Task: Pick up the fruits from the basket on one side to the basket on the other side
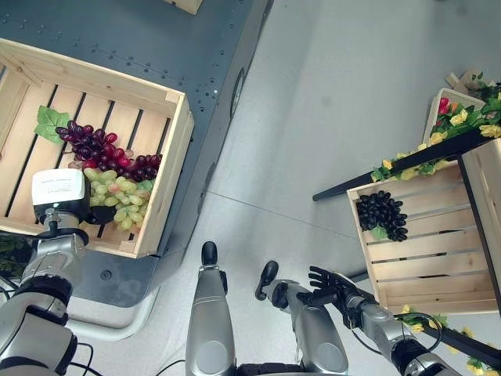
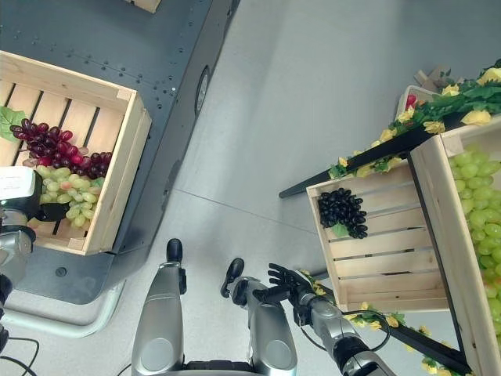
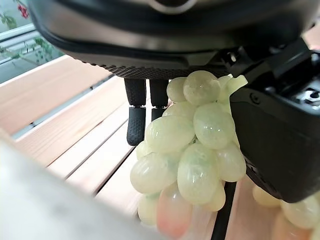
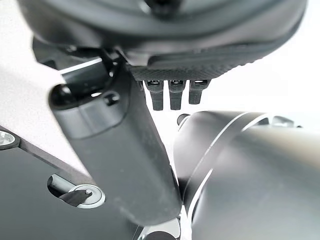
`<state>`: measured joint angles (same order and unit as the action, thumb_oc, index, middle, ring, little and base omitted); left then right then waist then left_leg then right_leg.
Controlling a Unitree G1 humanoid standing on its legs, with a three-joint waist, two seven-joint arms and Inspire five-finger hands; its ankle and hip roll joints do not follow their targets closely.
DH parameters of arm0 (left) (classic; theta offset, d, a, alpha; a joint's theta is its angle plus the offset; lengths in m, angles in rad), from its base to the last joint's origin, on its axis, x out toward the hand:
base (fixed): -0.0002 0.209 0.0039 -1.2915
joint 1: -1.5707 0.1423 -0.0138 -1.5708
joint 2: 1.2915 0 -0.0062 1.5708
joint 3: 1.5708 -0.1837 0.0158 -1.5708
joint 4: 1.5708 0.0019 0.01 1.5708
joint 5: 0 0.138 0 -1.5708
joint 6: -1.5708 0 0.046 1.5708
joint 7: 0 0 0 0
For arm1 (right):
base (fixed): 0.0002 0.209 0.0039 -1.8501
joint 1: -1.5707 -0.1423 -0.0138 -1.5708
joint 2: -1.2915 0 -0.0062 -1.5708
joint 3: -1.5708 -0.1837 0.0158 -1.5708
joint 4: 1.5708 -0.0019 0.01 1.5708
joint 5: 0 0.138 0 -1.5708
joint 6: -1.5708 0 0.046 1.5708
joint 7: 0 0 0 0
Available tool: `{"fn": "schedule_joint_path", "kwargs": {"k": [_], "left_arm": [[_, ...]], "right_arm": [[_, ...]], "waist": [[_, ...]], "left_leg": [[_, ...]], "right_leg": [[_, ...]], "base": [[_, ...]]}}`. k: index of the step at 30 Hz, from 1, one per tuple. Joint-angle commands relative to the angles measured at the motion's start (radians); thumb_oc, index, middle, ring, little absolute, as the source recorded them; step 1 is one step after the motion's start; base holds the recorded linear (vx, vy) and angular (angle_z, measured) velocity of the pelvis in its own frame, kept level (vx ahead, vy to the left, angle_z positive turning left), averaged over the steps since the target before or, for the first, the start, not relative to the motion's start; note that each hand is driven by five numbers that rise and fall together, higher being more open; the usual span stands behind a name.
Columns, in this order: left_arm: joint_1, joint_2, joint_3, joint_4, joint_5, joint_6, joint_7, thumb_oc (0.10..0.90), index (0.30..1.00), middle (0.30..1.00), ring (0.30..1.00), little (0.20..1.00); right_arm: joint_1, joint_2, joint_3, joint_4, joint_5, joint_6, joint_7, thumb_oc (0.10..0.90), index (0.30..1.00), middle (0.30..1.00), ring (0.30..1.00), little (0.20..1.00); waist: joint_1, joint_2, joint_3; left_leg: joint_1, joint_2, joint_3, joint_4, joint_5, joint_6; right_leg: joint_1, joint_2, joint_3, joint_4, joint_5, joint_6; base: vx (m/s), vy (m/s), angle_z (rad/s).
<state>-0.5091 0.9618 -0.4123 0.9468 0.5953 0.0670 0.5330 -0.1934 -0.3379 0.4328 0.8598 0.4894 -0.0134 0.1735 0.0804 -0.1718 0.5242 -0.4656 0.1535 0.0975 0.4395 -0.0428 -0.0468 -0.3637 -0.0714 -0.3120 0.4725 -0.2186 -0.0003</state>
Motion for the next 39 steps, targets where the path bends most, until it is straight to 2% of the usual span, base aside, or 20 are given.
{"fn": "schedule_joint_path", "kwargs": {"k": [1,4,10,11,17,21,22,26,27,29,32,36,37,39], "left_arm": [[-0.02,0.081,0.129,-0.111,0.018,-0.048,0.223,0.4,0.3,0.3,0.3,0.3],[0.076,0.092,0.213,-0.223,0.081,-0.065,0.302,0.4,0.3,0.3,0.3,0.3],[0.247,0.115,0.343,-0.403,0.109,-0.071,0.38,0.4,0.3,0.3,0.3,0.3],[0.295,0.11,0.386,-0.454,0.116,-0.07,0.392,0.4,0.3,0.3,0.3,0.3],[0.43,0.064,0.493,-0.559,0.128,-0.08,0.425,0.4,0.3,0.3,0.3,0.3],[0.49,0.039,0.534,-0.605,0.154,-0.091,0.444,0.4,0.3,0.3,0.3,0.3],[0.511,0.026,0.543,-0.636,0.168,-0.083,0.444,0.4,0.3,0.3,0.3,0.3],[0.536,-0.003,0.54,-0.665,0.195,-0.099,0.448,0.4,0.3,0.3,0.3,0.3],[0.528,-0.011,0.516,-0.663,0.202,-0.106,0.454,0.4,0.3,0.3,0.3,0.3],[0.518,-0.019,0.495,-0.656,0.211,-0.12,0.466,0.4,0.3,0.3,0.3,0.3],[0.475,-0.029,0.447,-0.654,0.233,-0.136,0.456,0.4,0.3,0.3,0.3,0.3],[0.421,-0.027,0.396,-0.673,0.222,-0.161,0.41,0.4,0.3,0.3,0.3,0.3],[0.396,-0.039,0.373,-0.685,0.218,-0.17,0.395,0.4,0.3,0.3,0.3,0.3],[0.374,-0.056,0.353,-0.686,0.216,-0.178,0.389,0.4,0.3,0.3,0.3,0.3]], "right_arm": [[0.078,-0.05,-0.059,-0.042,0.062,-0.065,-0.025,0.8,0.9,0.9,0.9,0.9],[0.114,-0.045,-0.082,-0.071,0.059,-0.084,-0.027,0.8,0.9,0.9,0.9,0.9],[0.172,-0.045,-0.123,-0.14,0.065,-0.125,-0.02,0.8,0.9,0.9,0.9,0.9],[0.193,-0.044,-0.139,-0.174,0.055,-0.127,-0.02,0.8,0.9,0.9,0.9,0.9],[0.244,-0.042,-0.167,-0.311,0.027,-0.161,-0.042,0.8,0.9,0.9,0.9,0.9],[0.267,-0.052,-0.176,-0.42,0.014,-0.178,-0.039,0.8,0.9,0.9,0.9,0.9],[0.272,-0.065,-0.176,-0.501,0.002,-0.187,-0.043,0.8,0.9,0.9,0.9,0.9],[0.261,-0.099,-0.189,-0.673,-0.005,-0.192,0.006,0.8,0.9,0.9,0.9,0.9],[0.234,-0.105,-0.182,-0.742,0.005,-0.176,0.016,0.8,0.9,0.9,0.9,0.9],[0.206,-0.107,-0.176,-0.785,-0.002,-0.196,0.041,0.8,0.9,0.9,0.9,0.9],[0.135,-0.122,-0.14,-0.869,-0.034,-0.175,0.028,0.8,0.9,0.9,0.9,0.9],[0.031,-0.164,-0.118,-0.961,-0.053,-0.107,0.033,0.8,0.9,0.9,0.9,0.9],[-0.013,-0.172,-0.107,-1.0,-0.035,-0.069,0.03,0.8,0.9,0.9,0.9,0.9],[-0.056,-0.166,-0.086,-1.017,-0.043,-0.046,0.029,0.8,0.9,0.9,0.9,0.9]], "waist": [[0.007,0.042,-0.029],[0.02,0.052,-0.049],[0.034,0.069,-0.102],[0.037,0.075,-0.126],[0.036,0.094,-0.199],[0.03,0.105,-0.234],[0.027,0.116,-0.25],[0.025,0.133,-0.289],[0.027,0.141,-0.301],[0.032,0.145,-0.312],[0.046,0.148,-0.341],[0.056,0.152,-0.375],[0.059,0.152,-0.386],[0.063,0.152,-0.394]], "left_leg": [[-0.027,-0.072,0.071,0.022,-0.041,0.025],[0.015,-0.086,0.065,-0.017,-0.033,0.02],[0.099,-0.11,0.049,-0.11,-0.003,0.004],[0.124,-0.114,0.043,-0.14,0.007,-0.001],[0.218,-0.126,0.023,-0.264,0.047,-0.015],[0.257,-0.13,0.014,-0.313,0.062,-0.019],[0.264,-0.131,0.016,-0.337,0.088,-0.012],[0.302,-0.128,0.004,-0.406,0.114,-0.014],[0.312,-0.126,0.001,-0.427,0.126,-0.018],[0.323,-0.129,-0.008,-0.438,0.127,-0.017],[0.344,-0.138,-0.018,-0.448,0.119,-0.014],[0.371,-0.146,-0.026,-0.471,0.113,-0.011],[0.381,-0.149,-0.032,-0.478,0.111,-0.011],[0.393,-0.152,-0.038,-0.485,0.108,-0.01]], "right_leg": [[0.133,0.008,-0.03,-0.156,0.077,0.011],[0.171,0.002,-0.036,-0.187,0.079,0.016],[0.246,-0.002,-0.038,-0.262,0.094,0.028],[0.271,-0.004,-0.039,-0.288,0.099,0.032],[0.351,-0.007,-0.047,-0.373,0.123,0.048],[0.376,-0.01,-0.047,-0.401,0.136,0.053],[0.379,-0.012,-0.062,-0.412,0.155,0.05],[0.404,-0.016,-0.067,-0.439,0.168,0.057],[0.414,-0.016,-0.067,-0.452,0.173,0.056],[0.423,-0.019,-0.067,-0.466,0.181,0.058],[0.435,-0.024,-0.069,-0.488,0.194,0.064],[0.447,-0.027,-0.07,-0.507,0.201,0.069],[0.453,-0.027,-0.071,-0.514,0.204,0.07],[0.457,-0.028,-0.068,-0.521,0.207,0.071]], "base": [[0.01,-0.047,0.01],[0.03,-0.058,-0.01],[0.04,-0.045,0.02],[0.05,-0.027,-0.04],[0.07,-0.032,0.06],[0.02,-0.009,0.05],[-0.04,-0.006,0.03],[0.01,-0.028,0.06],[0.02,-0.029,0.05],[0.03,-0.045,0.05],[0.03,-0.035,0.05],[0.04,-0.016,0.03],[0.0,0.0,0.0],[0.02,-0.012,0.05]]}}
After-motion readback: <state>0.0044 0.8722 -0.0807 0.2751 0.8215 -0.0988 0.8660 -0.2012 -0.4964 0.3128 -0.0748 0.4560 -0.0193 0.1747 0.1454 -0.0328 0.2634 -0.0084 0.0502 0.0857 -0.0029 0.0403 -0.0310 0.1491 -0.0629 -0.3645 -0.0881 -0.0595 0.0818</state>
